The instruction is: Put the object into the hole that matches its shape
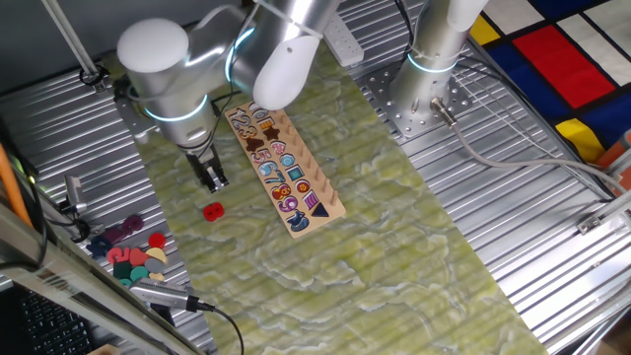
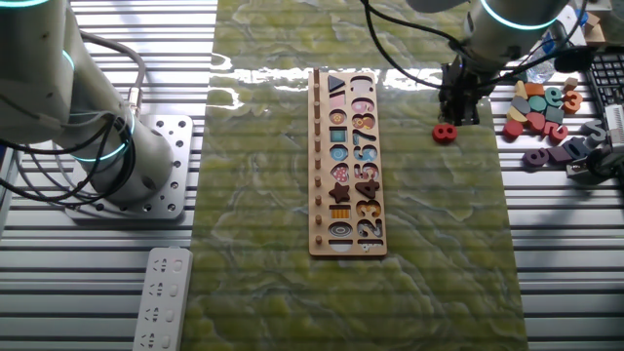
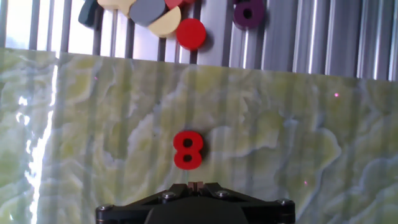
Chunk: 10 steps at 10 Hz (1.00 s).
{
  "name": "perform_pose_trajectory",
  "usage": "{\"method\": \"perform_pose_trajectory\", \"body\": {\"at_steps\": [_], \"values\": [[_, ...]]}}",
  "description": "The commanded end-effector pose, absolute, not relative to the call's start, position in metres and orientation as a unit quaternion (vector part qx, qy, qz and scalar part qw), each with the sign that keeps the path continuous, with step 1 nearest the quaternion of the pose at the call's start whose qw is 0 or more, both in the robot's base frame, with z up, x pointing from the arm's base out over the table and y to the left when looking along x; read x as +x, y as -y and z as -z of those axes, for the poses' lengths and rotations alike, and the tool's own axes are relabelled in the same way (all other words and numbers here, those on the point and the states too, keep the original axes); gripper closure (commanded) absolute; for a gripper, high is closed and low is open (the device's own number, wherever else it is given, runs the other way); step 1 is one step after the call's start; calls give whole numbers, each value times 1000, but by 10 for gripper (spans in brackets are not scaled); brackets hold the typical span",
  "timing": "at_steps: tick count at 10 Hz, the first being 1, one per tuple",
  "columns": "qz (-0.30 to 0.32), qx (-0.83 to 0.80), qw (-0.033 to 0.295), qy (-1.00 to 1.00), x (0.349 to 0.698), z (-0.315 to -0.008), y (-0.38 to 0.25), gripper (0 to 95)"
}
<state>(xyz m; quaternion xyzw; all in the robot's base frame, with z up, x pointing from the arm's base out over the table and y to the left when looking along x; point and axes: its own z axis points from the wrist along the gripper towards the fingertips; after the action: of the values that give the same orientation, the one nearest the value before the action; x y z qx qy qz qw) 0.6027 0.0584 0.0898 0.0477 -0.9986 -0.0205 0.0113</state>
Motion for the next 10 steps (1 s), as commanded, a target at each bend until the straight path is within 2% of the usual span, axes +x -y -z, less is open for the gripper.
{"method": "perform_pose_trajectory", "body": {"at_steps": [1, 10], "values": [[29, 52, 13, 998, 604, -89, -58, 950], [26, 20, 30, 999, 604, -89, -58, 950]]}}
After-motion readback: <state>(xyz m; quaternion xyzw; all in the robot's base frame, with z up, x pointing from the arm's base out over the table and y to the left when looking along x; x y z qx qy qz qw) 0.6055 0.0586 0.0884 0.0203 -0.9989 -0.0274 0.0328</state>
